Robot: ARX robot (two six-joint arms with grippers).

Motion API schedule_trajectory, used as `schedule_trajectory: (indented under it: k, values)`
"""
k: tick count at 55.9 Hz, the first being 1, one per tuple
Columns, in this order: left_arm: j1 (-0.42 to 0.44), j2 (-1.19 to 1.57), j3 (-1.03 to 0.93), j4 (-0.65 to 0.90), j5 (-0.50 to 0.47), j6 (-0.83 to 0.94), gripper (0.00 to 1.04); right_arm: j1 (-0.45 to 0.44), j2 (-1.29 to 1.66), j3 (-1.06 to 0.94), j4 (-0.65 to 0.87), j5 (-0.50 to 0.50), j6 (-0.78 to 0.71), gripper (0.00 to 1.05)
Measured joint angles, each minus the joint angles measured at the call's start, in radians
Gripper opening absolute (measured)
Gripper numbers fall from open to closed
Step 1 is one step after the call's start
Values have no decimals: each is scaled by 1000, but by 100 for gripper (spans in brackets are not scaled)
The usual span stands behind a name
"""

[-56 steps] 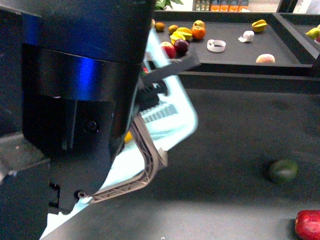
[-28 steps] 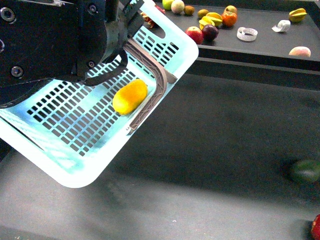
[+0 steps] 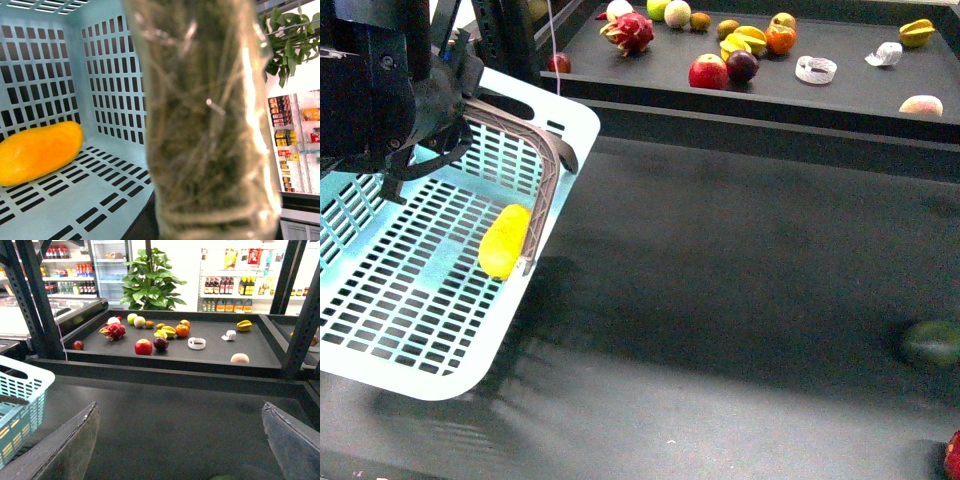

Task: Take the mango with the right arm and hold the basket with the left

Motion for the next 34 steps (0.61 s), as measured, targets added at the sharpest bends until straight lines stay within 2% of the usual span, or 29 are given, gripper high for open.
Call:
schedule_trajectory:
  k: [14, 34]
  values:
    - [-13, 68, 63, -45, 24, -152, 4, 0, 0, 0, 0, 0, 0, 96]
    - [-19, 156, 208, -123, 83, -138, 4, 0, 0, 0, 0, 0, 0, 96]
